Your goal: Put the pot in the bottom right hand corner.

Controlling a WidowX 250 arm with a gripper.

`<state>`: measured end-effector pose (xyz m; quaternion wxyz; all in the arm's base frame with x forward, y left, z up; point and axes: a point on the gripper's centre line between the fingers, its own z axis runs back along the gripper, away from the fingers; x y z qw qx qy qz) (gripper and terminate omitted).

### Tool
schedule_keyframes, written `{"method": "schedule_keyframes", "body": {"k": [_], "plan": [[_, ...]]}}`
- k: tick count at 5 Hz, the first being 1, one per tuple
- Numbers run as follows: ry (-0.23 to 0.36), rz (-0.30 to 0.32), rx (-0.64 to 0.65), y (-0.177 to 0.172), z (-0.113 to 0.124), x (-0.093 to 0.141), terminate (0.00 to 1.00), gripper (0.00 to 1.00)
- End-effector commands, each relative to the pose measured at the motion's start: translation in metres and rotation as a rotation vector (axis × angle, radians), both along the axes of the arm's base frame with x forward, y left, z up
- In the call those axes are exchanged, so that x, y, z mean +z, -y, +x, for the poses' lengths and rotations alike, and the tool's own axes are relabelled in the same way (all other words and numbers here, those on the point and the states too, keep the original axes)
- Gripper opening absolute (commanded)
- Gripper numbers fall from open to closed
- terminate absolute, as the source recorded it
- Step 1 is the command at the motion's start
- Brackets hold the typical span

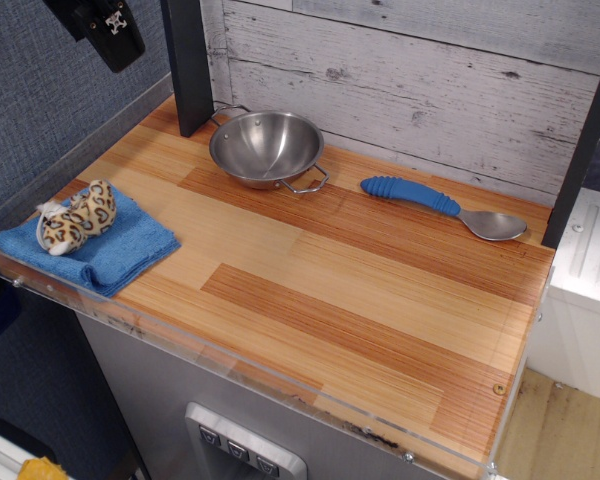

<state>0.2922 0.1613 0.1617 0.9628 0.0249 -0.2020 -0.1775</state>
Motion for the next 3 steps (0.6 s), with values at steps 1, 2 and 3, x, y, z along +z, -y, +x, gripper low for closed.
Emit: {"method": "schedule_keyframes", "body": {"k": [1,2,3], "plan": [[0.0,0.0,0.0,0.0,0.0,0.0,0.0,1.0],[-0.007,0.062,-0.116,0.007,-0.004,-0.013,0.0,1.0],[0.007,0.18,-0.243,0.01,-0.006,-0.023,0.0,1.0]]}}
